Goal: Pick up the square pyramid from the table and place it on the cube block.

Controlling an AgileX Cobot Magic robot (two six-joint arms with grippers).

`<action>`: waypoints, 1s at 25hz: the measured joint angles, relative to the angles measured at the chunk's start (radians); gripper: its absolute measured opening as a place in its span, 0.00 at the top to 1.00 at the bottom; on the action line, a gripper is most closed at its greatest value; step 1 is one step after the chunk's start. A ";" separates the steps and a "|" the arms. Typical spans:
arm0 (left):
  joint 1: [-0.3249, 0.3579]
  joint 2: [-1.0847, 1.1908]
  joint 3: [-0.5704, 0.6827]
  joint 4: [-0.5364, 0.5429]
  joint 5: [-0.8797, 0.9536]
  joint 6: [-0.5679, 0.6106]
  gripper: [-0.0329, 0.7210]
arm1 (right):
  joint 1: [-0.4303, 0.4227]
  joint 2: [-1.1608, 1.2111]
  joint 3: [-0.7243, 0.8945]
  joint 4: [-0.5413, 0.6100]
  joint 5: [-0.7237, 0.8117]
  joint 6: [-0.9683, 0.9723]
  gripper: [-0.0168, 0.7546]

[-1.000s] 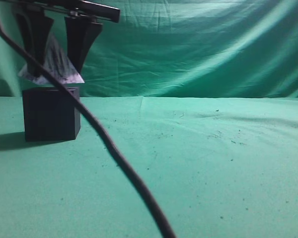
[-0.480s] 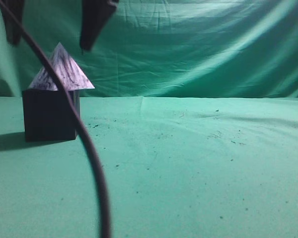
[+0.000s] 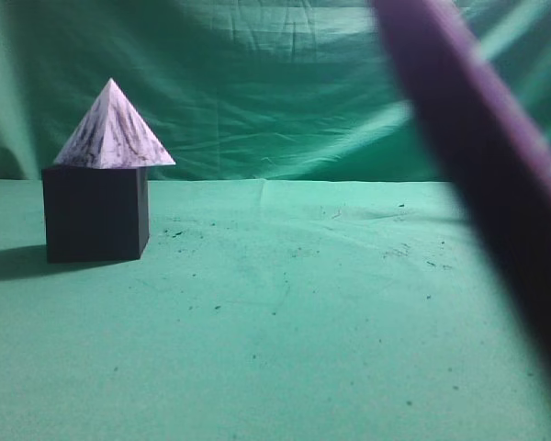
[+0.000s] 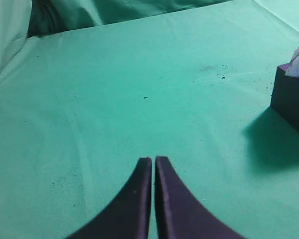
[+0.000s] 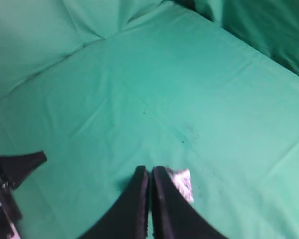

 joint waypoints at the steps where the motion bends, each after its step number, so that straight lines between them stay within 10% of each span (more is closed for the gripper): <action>1: 0.000 0.000 0.000 0.000 0.000 0.000 0.96 | 0.000 -0.052 0.055 -0.002 0.000 0.000 0.98; 16: 0.000 0.000 0.000 0.000 0.000 0.000 0.96 | 0.000 -0.796 0.969 -0.006 -0.270 0.000 0.98; 25: 0.000 0.000 0.000 0.000 0.000 0.000 0.96 | 0.000 -1.094 1.159 -0.005 -0.260 -0.049 0.98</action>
